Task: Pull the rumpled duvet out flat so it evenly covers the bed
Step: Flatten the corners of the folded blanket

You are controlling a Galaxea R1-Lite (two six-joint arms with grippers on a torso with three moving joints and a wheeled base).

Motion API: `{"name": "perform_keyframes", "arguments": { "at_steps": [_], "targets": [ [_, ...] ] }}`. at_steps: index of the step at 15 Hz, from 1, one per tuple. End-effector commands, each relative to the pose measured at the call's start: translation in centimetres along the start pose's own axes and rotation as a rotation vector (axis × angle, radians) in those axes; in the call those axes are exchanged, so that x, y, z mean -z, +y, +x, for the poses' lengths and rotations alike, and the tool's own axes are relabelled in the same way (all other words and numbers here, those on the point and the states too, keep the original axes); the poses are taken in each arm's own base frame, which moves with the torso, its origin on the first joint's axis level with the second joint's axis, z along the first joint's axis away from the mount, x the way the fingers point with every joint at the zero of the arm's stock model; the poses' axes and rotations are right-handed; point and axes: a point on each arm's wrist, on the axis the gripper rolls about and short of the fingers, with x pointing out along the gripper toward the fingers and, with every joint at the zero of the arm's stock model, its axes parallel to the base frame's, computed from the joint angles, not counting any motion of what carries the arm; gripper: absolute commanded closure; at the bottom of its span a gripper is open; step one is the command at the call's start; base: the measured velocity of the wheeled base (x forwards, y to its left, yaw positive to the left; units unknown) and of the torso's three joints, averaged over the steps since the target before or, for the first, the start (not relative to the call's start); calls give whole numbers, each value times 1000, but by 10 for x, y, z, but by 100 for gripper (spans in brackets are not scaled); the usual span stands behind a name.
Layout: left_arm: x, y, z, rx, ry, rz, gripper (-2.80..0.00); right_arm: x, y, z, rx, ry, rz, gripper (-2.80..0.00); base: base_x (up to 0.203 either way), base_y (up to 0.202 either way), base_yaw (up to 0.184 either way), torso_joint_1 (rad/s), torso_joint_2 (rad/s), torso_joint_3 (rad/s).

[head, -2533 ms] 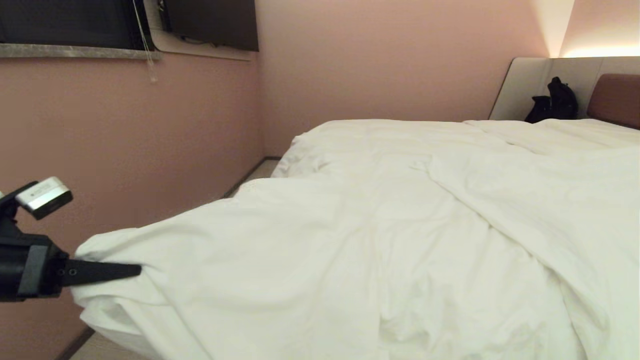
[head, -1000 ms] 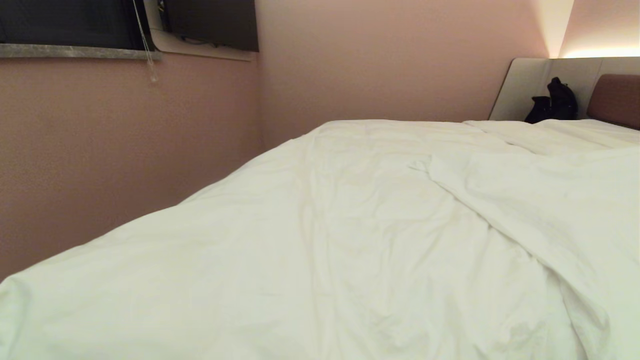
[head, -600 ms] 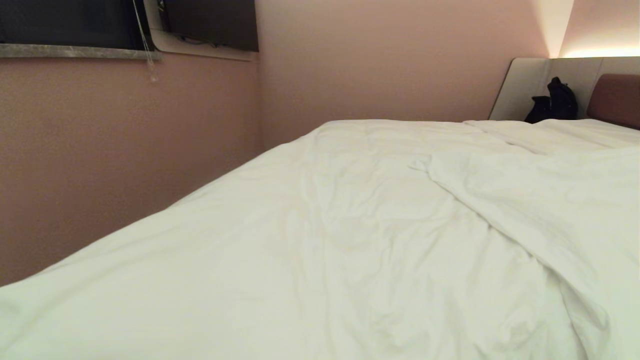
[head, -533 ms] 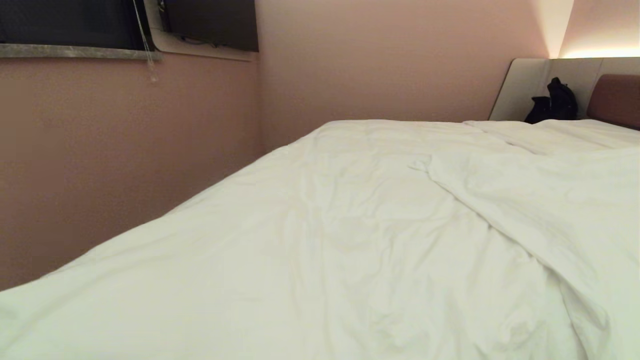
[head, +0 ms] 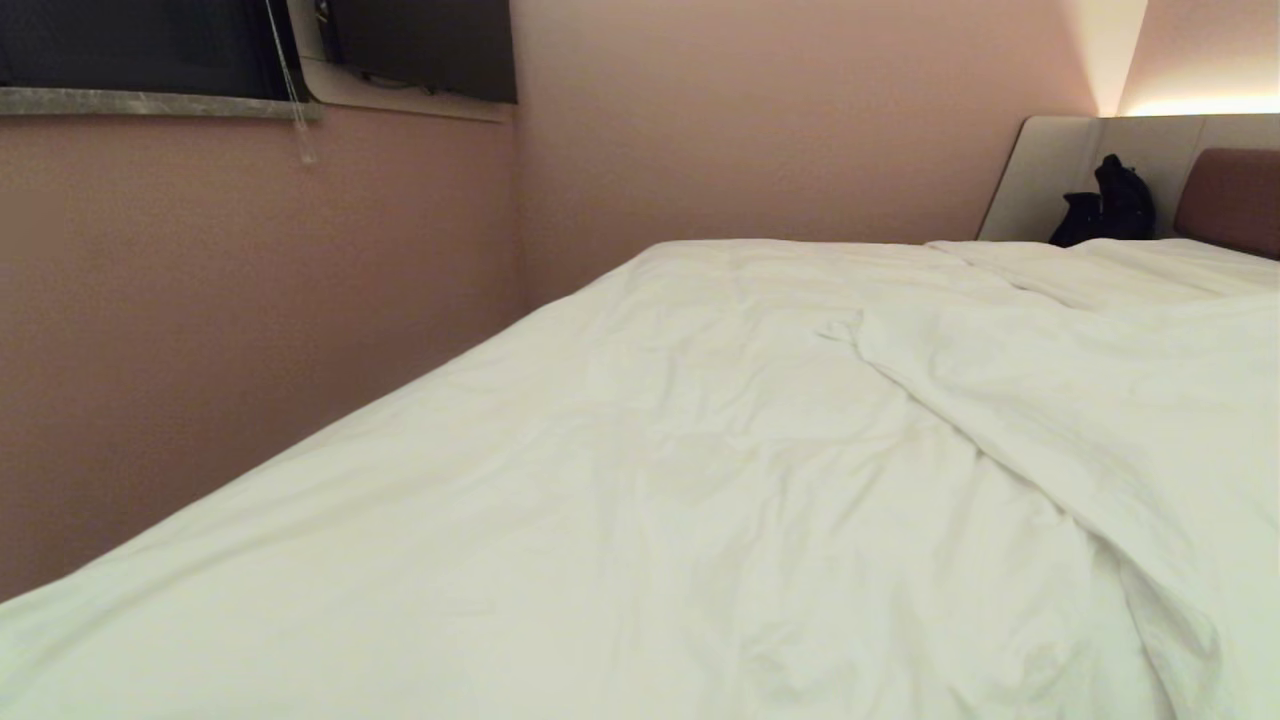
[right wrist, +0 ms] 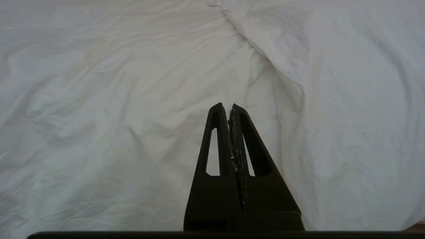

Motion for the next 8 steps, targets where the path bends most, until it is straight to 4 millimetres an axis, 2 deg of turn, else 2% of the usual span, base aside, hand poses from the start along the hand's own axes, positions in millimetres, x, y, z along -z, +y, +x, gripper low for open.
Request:
{"name": "perform_keyframes", "arguments": {
  "at_steps": [1,8],
  "targets": [
    [0,0,0,6,2,-1,0,0,0,0,-1,0,0,0,0,0,0,0,0,0],
    [4,0,3,8,16,-6,0,0,0,0,0,0,0,0,0,0,0,0,0,0]
  ]
}}
